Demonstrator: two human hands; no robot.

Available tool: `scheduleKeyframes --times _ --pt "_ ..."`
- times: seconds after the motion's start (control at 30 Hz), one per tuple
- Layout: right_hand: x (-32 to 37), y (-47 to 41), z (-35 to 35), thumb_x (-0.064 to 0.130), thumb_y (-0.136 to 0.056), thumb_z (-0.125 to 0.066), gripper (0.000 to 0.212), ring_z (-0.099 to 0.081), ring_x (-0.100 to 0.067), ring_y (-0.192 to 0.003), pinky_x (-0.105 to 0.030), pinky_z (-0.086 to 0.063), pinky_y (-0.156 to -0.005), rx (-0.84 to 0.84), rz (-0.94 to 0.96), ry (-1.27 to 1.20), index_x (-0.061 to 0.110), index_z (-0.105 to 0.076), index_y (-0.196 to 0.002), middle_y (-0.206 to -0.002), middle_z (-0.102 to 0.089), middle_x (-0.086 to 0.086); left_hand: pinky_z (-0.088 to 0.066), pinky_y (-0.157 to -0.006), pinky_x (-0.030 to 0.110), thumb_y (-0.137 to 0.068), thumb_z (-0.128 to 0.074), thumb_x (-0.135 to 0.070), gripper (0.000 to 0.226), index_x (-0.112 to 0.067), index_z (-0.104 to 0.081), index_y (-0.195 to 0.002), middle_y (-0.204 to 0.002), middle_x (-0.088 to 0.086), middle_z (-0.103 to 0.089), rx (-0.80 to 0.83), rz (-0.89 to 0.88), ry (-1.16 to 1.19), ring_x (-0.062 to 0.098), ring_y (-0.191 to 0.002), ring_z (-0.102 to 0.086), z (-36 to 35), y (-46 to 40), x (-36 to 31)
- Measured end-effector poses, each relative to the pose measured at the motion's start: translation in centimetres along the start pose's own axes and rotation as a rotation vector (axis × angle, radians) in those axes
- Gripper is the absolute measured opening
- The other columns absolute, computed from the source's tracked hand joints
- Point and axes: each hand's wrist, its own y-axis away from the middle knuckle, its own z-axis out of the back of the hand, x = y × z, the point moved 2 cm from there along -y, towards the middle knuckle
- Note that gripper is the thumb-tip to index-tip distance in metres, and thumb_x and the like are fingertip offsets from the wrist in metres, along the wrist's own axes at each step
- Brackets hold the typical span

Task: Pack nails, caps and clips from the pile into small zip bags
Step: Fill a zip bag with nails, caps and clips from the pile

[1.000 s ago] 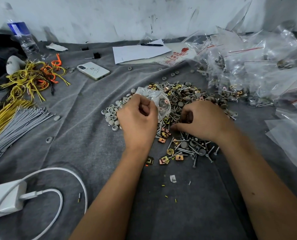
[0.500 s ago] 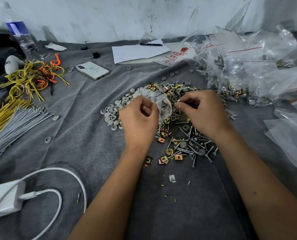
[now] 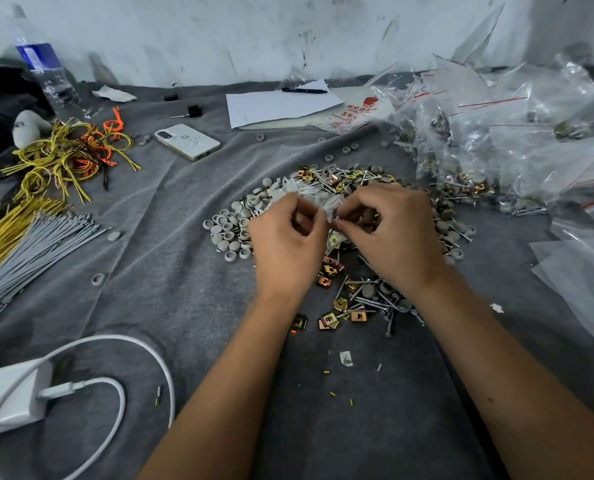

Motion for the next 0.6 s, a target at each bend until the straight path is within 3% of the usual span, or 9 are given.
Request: scheduleKeyframes --times 0.1,0.17,0.27,0.4,0.47,0.6 --pt "0.1 0.1 -0.2 0.013 -0.076 -0.087 0.013 -0.06 -0.001 -0.072 -0.009 -0.045 -0.072 0.009 0.007 0.025 0.014 -0.077 -0.084 -0.082 -0.073 0.004 -0.042 -0.053 0.016 -0.086 -0.075 -0.009 0.017 -0.019 -0.067 -0.074 -0.06 -0.011 -0.059 -0.003 -0.014 0.015 0.005 -0.056 -0.056 0.0 0.1 -0.2" --pt "0.2 0.2 -0.4 0.012 -0.078 -0.085 0.011 -0.066 -0.009 -0.079 -0.022 -0.052 -0.077 0.051 0.044 0.041 0.013 -0.079 -0.088 -0.087 -0.075 0.001 -0.043 -0.053 0.018 -0.086 -0.074 -0.01 0.015 -0.018 -0.067 -0.075 -0.06 -0.012 -0.058 -0.018 -0.02 0.035 0.005 -0.055 -0.055 0.1 0.1 -0.1" --pt "0.0 0.1 -0.6 0.022 -0.083 -0.081 0.013 -0.061 -0.018 -0.091 -0.035 -0.049 -0.082 0.188 0.064 0.11 0.013 -0.081 -0.093 -0.093 -0.072 -0.002 -0.042 -0.051 0.02 -0.087 -0.073 -0.012 0.013 -0.014 -0.067 -0.076 -0.059 -0.013 -0.054 -0.069 -0.019 0.053 0.004 -0.053 -0.051 0.4 0.0 -0.1" --pt "0.0 -0.3 0.0 0.025 -0.088 -0.079 0.016 -0.062 -0.017 -0.09 -0.034 -0.051 -0.081 0.091 0.029 0.02 0.011 -0.08 -0.096 -0.092 -0.069 -0.001 -0.04 -0.053 0.013 -0.087 -0.074 -0.008 0.017 -0.018 -0.067 -0.076 -0.061 -0.013 -0.058 -0.119 0.004 0.035 0.003 -0.054 -0.054 0.6 -0.2 -0.1" --pt "-0.5 -0.5 0.8 0.029 -0.091 -0.076 0.019 -0.064 -0.015 -0.083 -0.036 -0.054 -0.078 0.049 -0.016 0.033 0.01 -0.078 -0.095 -0.089 -0.071 -0.001 -0.043 -0.052 0.016 -0.087 -0.074 -0.007 0.018 -0.018 -0.066 -0.076 -0.061 -0.009 -0.059 -0.118 0.034 0.02 0.004 -0.054 -0.054 0.5 -0.2 0.1" --pt "-2.1 -0.5 2.1 0.054 -0.083 -0.075 0.033 -0.063 -0.015 -0.074 -0.032 -0.051 -0.07 0.308 -0.173 0.172 0.021 -0.076 -0.077 -0.076 -0.068 0.005 -0.046 -0.05 0.024 -0.088 -0.074 -0.007 0.018 -0.017 -0.066 -0.075 -0.06 -0.006 -0.06 -0.098 0.062 0.012 0.005 -0.053 -0.053 0.5 -0.2 0.2"
